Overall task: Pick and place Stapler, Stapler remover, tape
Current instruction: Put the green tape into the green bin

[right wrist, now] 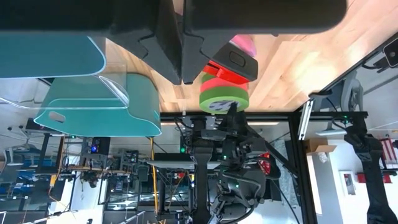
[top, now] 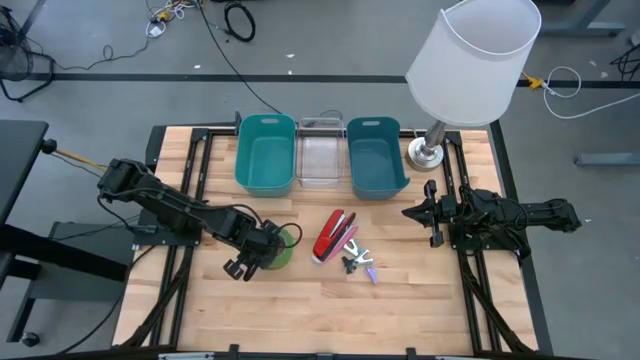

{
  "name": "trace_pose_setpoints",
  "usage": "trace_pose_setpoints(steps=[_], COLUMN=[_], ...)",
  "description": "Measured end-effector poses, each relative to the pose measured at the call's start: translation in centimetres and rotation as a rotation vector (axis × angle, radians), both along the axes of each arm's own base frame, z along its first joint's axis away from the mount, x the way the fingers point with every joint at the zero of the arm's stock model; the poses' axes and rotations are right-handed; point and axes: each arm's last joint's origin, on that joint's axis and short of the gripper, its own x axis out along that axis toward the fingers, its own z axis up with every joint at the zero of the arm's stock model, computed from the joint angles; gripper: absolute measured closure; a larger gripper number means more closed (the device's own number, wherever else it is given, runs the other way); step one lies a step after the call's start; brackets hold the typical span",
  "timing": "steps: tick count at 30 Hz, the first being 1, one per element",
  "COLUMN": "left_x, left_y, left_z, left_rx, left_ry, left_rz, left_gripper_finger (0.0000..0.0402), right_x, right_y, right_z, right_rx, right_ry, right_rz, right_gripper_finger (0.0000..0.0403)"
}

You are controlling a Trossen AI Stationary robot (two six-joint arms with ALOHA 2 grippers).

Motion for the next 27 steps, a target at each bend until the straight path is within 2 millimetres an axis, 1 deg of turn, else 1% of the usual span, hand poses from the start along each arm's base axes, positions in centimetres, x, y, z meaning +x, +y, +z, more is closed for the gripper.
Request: trace_pose_setpoints(steps=[9, 13, 20, 27], left_x=[0.0, -0.1, 0.3, 1.1], left_y=[0.0, 0.1, 0.0, -0.3], left_z=[0.0, 0.3, 2.3, 4.6], left_rx=[0.004, 0.042, 0.051, 0.033], left_ry=[-0.001, 0.015, 0.022, -0.022], left_rz=[0.003, 0.011, 0.011, 0.012], left_gripper_finger=[0.0295, 0.0295, 0.0296, 0.0296], right_x=[0.0, 0.0, 0.0, 0.0], right_y=[0.0, 0.0, 0.0, 0.0], right_z=[0.0, 0.0, 0.0, 0.0], right_rx=[0.0, 0.0, 0.0, 0.0], right_ry=[0.0, 0.0, 0.0, 0.0], right_rz=[0.0, 0.0, 0.0, 0.0], right_gripper_finger=[0.0387, 0.0387, 0.0387, 0.0387])
